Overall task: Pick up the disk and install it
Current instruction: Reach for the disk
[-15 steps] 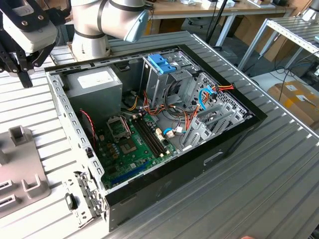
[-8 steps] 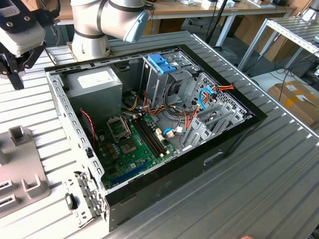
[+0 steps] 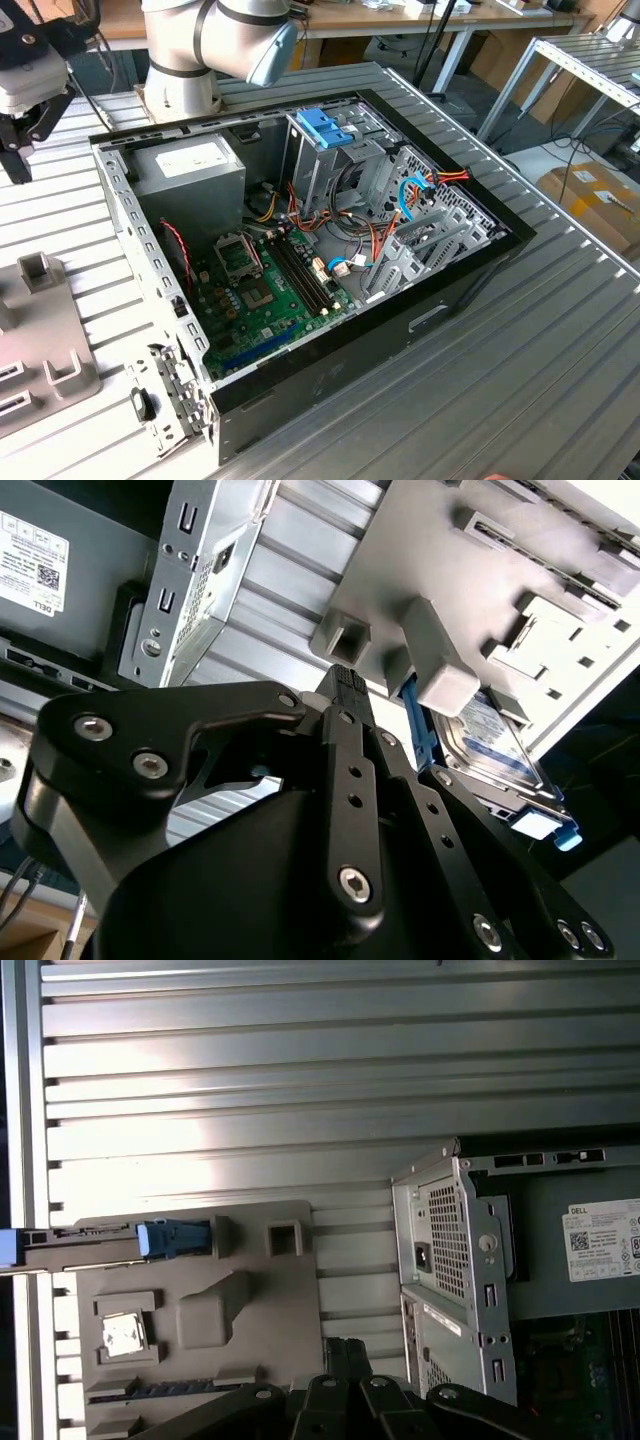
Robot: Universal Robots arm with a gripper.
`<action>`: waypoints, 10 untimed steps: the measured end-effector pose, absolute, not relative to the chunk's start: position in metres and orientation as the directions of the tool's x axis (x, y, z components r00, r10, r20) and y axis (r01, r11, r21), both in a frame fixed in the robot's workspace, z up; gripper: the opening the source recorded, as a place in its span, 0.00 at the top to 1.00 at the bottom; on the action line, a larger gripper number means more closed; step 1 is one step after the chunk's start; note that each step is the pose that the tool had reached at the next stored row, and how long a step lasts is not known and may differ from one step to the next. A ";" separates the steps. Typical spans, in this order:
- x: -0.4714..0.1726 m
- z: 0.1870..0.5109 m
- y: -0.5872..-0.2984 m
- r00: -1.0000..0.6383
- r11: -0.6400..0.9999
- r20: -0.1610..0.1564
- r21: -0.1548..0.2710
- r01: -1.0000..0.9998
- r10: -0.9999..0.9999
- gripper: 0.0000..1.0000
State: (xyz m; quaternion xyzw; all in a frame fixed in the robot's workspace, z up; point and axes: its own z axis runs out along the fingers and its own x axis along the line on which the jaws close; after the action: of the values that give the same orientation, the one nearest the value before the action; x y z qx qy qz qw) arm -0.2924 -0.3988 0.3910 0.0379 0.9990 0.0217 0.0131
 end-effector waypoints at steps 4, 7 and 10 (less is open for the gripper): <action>-0.304 0.391 -0.398 -0.997 0.996 -0.024 0.044 0.075 0.076 0.89; -0.304 0.391 -0.398 -0.997 0.996 -0.024 0.044 0.075 0.076 0.89; -0.304 0.390 -0.398 -0.997 0.996 -0.024 0.044 0.075 0.076 0.89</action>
State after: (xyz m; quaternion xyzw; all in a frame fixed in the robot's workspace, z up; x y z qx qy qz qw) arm -0.3045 -0.3984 0.3905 0.0379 0.9990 0.0216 0.0131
